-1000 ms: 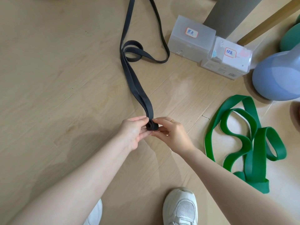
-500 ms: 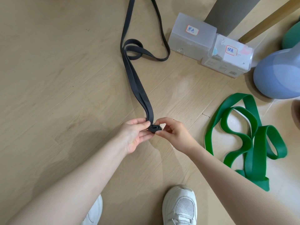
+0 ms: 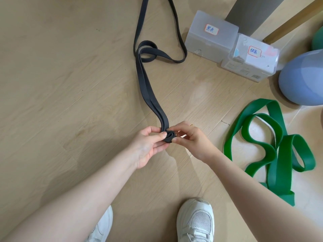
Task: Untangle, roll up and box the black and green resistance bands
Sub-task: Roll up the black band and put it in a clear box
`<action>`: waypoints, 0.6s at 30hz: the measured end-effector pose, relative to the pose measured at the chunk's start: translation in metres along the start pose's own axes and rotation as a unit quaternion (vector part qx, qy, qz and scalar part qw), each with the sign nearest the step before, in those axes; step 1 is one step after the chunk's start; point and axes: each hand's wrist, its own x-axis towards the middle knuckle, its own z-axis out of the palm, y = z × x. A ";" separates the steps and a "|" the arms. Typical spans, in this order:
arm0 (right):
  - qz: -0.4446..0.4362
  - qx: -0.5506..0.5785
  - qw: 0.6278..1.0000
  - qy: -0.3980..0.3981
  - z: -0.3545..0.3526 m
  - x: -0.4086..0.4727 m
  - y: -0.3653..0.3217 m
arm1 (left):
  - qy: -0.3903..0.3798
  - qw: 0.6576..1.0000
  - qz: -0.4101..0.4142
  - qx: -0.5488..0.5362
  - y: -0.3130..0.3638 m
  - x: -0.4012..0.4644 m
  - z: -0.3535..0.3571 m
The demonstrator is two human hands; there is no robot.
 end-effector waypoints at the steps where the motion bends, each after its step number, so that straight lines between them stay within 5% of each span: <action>1: 0.009 0.025 0.999 0.020 0.000 0.000 0.000 | 0.000 1.000 0.002 0.008 0.001 0.000 0.002; 11: -0.018 0.020 0.996 0.089 0.014 0.002 -0.002 | 0.051 0.997 0.061 0.025 -0.002 -0.008 0.002; 18: -0.111 -0.113 0.982 0.102 0.040 0.014 -0.017 | 0.103 0.965 0.128 0.204 0.032 -0.009 -0.022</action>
